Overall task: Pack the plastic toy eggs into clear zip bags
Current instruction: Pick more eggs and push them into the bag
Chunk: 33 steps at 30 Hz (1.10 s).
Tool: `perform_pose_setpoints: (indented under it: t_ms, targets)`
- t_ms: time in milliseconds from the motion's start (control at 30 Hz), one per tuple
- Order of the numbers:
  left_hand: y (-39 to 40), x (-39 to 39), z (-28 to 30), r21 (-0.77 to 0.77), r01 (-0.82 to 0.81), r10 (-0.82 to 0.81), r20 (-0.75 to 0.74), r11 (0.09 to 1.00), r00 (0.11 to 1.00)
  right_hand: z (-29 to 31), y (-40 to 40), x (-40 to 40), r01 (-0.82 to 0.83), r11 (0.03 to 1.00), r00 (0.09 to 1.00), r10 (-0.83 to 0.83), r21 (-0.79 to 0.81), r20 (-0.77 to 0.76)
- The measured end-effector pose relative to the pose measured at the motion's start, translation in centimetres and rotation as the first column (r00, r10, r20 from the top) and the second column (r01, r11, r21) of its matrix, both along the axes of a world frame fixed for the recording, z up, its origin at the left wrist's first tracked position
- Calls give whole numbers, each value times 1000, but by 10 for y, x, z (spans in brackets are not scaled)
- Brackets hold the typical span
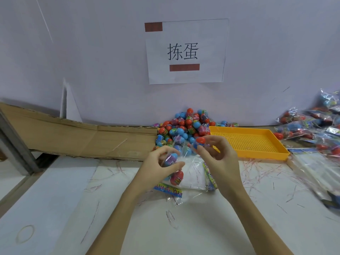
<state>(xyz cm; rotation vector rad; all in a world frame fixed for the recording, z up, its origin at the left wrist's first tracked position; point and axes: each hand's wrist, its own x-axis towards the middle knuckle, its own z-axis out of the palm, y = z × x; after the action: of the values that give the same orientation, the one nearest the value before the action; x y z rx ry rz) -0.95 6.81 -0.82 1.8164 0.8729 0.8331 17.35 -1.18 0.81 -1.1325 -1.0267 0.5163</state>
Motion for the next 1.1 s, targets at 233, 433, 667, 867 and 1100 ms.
perform_pose_setpoints:
  t_ms: [233, 433, 667, 867, 1100]
  targets:
    - [1, 1, -3, 73, 40, -37, -40, 997, 999, 1, -5, -2, 95, 975, 850, -185, 202, 494]
    - [-4, 0, 3, 37, 58, -58, 0, 998, 998, -4, -3, -3, 112, 986, 797, -166, 127, 581]
    - [-5, 0, 8, -31, 24, -21, 86, 999, 996, 0, -6, 1, 54, 999, 829, -48, 7, 557]
    - [-5, 0, 12, -74, 2, 7, 112, 997, 994, -2, -4, 6, -27, 994, 871, 74, -103, 485]
    - [-5, -3, 14, -138, 13, 11, 172, 990, 985, -4, -3, 4, -70, 993, 866, 107, -94, 489]
